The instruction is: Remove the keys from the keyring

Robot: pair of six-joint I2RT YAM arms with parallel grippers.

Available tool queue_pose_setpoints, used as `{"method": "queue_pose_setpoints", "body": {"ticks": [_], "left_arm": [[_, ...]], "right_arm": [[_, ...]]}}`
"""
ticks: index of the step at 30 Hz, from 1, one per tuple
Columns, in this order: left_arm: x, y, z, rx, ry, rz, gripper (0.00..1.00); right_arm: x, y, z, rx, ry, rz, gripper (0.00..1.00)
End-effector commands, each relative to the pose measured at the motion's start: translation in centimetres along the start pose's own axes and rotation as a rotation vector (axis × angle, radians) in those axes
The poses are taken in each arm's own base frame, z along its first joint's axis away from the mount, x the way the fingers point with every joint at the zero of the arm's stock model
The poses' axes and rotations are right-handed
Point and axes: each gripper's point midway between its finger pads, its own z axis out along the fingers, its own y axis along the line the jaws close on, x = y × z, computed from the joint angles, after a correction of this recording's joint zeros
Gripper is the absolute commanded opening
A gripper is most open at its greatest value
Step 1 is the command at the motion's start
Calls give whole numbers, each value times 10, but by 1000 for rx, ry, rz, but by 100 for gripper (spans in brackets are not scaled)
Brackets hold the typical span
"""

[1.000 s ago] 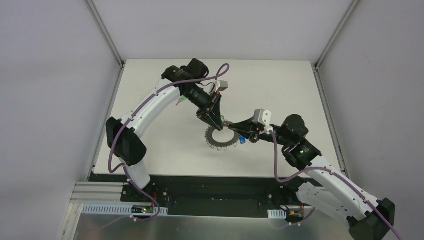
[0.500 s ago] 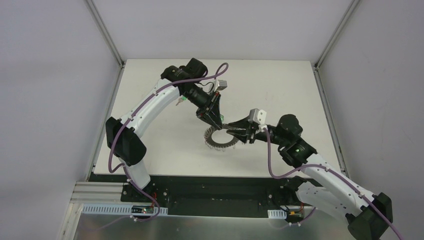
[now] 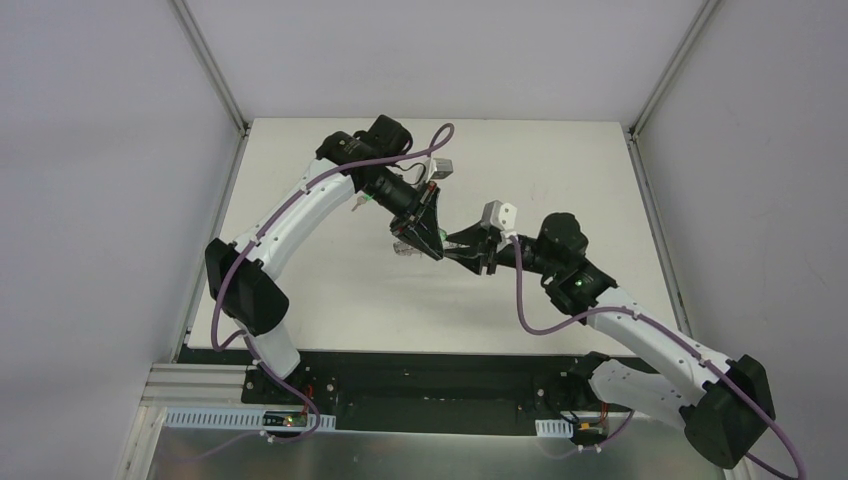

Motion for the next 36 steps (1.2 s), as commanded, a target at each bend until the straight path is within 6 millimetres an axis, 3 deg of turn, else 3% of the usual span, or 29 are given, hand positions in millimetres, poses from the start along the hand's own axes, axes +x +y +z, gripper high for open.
{"method": "queue_pose_setpoints", "body": {"ticks": [1, 6, 12, 22, 28, 36], "left_arm": [[11, -23, -12, 63, -7, 39, 0], [12, -24, -12, 70, -5, 41, 0], [11, -23, -12, 72, -3, 40, 0], [1, -23, -23, 95, -38, 39, 0], [-1, -8, -23, 88, -38, 2, 0], [5, 6, -5, 87, 13, -34, 0]], "right_arm": [[-41, -6, 9, -18, -106, -60, 36], [-47, -8, 12, -25, -121, -67, 31], [-47, -6, 10, -26, -125, -62, 0], [-35, 1, -9, 3, -95, -71, 0], [-48, -1, -19, 35, -128, -97, 0], [-65, -6, -15, 47, -201, -91, 0]]}}
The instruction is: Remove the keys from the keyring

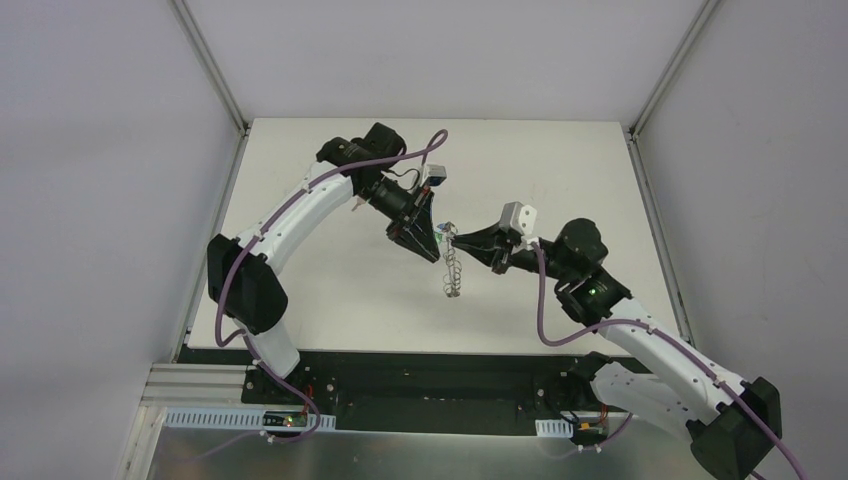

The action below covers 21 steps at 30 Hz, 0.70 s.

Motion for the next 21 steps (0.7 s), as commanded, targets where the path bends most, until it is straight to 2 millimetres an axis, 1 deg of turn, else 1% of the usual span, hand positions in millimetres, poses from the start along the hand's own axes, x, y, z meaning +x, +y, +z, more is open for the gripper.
{"method": "queue_pose_setpoints", "body": {"ticks": [1, 8, 10, 12, 14, 16, 18, 21], "left_arm": [[7, -5, 2, 20, 8, 43, 0], [-4, -6, 7, 22, 5, 48, 0], [-7, -5, 8, 12, -2, 53, 0], [-10, 3, 7, -27, -25, 57, 0], [-17, 19, 1, -81, -65, 41, 0], [-30, 47, -10, -196, -140, 11, 0], [-53, 79, -26, -354, -251, -14, 0], [-96, 118, -51, -567, -409, 0, 0]], "right_arm": [[-34, -4, 4, 1, -130, -45, 0], [-39, 5, 10, -74, -155, -19, 0], [-40, 0, 10, -40, -162, -14, 0], [-39, -10, 7, 35, -167, -15, 0], [-38, -24, -1, 135, -171, -28, 0], [-34, -35, -11, 223, -158, -52, 0], [-27, -42, -21, 294, -124, -68, 0], [-21, -58, -38, 419, -95, -78, 0]]}}
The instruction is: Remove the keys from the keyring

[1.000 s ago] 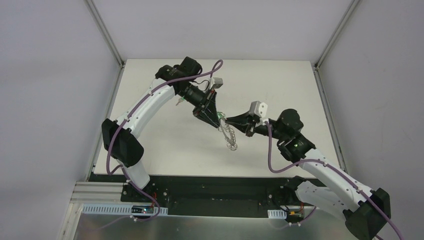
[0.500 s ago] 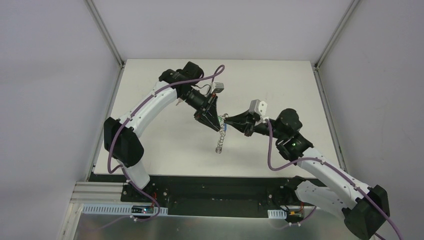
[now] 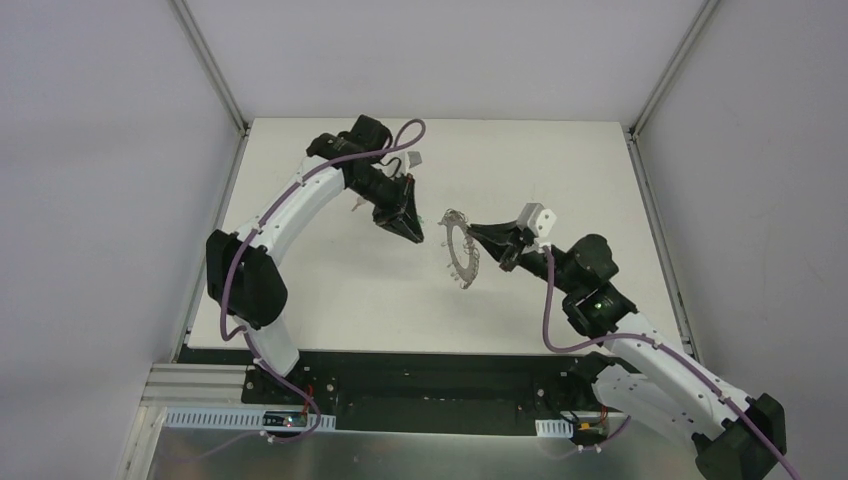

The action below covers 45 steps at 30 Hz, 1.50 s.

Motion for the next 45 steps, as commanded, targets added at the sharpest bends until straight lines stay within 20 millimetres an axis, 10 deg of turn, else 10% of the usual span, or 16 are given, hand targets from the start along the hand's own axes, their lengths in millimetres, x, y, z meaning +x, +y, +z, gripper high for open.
{"method": "queue_pose_setpoints", "body": {"ticks": [1, 9, 14, 17, 28, 30, 33, 35, 37, 45], "left_arm": [[-74, 77, -12, -366, -282, 6, 1], [-148, 193, -25, -561, -609, -161, 18], [-164, 224, -40, -647, -662, -192, 30], [-166, 230, -51, -659, -691, -226, 62], [-134, 184, -105, -640, -885, -133, 71], [-128, 165, -112, -579, -931, -96, 95], [-121, 139, -122, -500, -984, -13, 99], [-116, 123, -129, -465, -1007, 35, 99], [-109, 108, -137, -441, -1010, 81, 99], [-66, 53, -190, -452, -1096, 216, 99]], "right_arm": [[-24, -43, -20, 253, -54, -83, 0], [-4, -102, -43, 546, 135, -51, 0], [15, -150, -46, 699, 195, 60, 0], [26, -189, -57, 806, 247, 90, 0], [50, -329, -117, 1172, 267, 248, 0], [54, -347, -127, 1222, 268, 251, 0], [62, -381, -142, 1309, 266, 260, 1], [56, -399, -144, 1340, 246, 263, 43], [35, -406, -139, 1352, 222, 262, 95], [-52, -328, -118, 1143, 110, 235, 99]]}}
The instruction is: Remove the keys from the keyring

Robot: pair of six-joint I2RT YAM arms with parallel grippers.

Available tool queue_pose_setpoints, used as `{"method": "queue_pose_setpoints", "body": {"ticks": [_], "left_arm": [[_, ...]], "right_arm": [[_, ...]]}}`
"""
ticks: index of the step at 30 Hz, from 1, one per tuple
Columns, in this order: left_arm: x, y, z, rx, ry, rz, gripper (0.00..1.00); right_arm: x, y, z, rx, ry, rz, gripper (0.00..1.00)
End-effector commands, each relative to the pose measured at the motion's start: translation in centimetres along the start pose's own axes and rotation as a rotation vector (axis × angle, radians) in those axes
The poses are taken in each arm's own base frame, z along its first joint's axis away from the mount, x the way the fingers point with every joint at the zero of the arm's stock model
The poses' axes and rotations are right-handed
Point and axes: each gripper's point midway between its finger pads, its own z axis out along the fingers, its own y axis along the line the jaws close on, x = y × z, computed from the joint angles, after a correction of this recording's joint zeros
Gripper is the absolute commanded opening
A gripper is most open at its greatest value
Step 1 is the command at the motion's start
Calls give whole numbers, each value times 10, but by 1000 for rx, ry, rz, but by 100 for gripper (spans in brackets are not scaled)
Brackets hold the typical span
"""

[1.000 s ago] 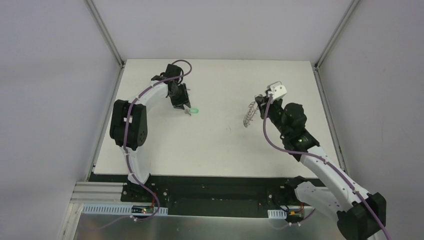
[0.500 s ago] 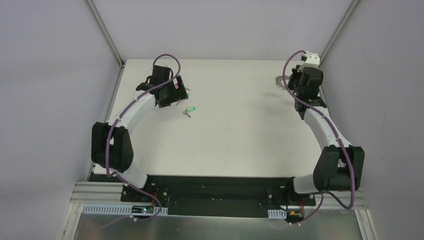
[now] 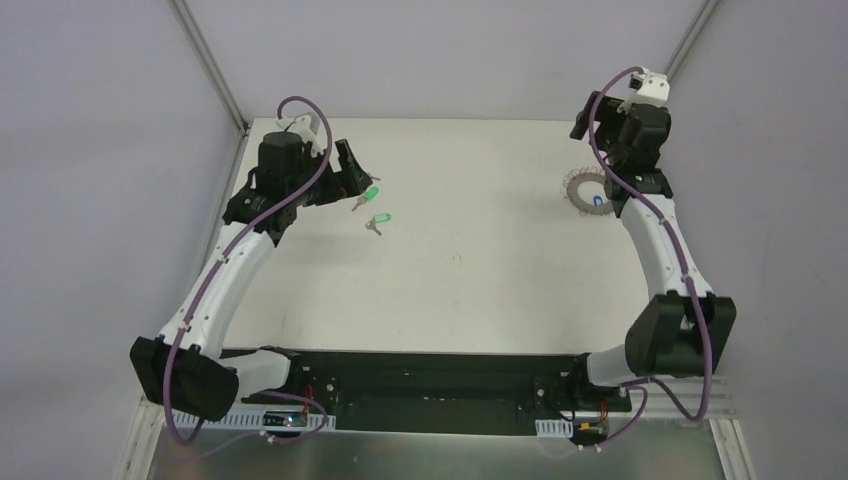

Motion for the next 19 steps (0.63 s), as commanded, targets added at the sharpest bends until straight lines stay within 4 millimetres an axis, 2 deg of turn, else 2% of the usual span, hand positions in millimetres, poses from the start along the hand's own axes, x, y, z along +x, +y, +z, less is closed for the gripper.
{"method": "queue_pose_setpoints", "body": {"ticks": [1, 6, 9, 10, 12, 15, 19], "left_arm": [[-38, -15, -58, 18, -147, 98, 99], [-55, -11, -104, -20, -281, 187, 99], [-63, -7, -130, -54, -353, 230, 99], [-63, -8, -138, -49, -373, 241, 99], [-66, -10, -149, -41, -402, 255, 99], [-63, -16, -154, -7, -395, 292, 99], [-58, -15, -151, -2, -373, 296, 99]], "right_arm": [[-76, 28, -87, -155, -180, 42, 99], [-100, 21, -171, -183, -329, 47, 99], [-109, 18, -212, -204, -421, 78, 99], [-108, 23, -221, -244, -432, 98, 99], [-103, 27, -231, -278, -438, 132, 99], [-94, 30, -238, -308, -422, 183, 99], [-72, 27, -232, -290, -364, 199, 99]]}}
